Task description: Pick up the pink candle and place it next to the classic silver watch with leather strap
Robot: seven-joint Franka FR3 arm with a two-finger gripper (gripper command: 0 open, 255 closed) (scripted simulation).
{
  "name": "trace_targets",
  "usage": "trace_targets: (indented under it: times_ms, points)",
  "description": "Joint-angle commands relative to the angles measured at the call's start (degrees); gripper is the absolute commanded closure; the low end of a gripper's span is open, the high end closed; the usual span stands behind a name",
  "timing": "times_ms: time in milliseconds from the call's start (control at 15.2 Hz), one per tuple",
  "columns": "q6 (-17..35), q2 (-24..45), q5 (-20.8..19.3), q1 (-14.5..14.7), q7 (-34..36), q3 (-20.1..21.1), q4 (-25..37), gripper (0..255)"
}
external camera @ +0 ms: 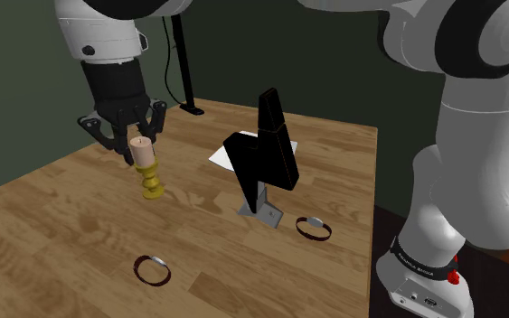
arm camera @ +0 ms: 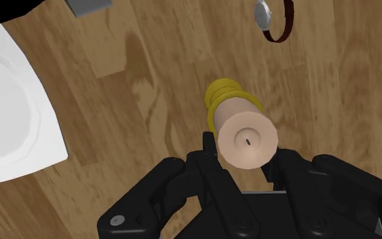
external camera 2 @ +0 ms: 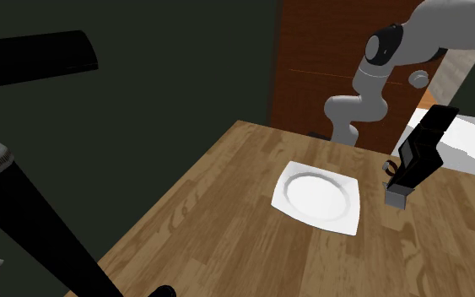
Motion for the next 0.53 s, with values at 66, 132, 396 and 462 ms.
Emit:
trace_targets:
  times_ms: [66, 132, 396, 462]
  points:
    - [2.65, -0.55, 0.09, -0.15, -0.10, -0.04, -3.15, 255]
    - [3.48, -0.68, 0.11, -0.18, -0.12, -0.05, -4.11, 255]
    - [6.72, -1.06, 0.17, -0.28, -0.15, -0.08, -7.73, 255]
    - [7.51, -1.11, 0.17, -0.30, -0.15, -0.09, -8.57, 255]
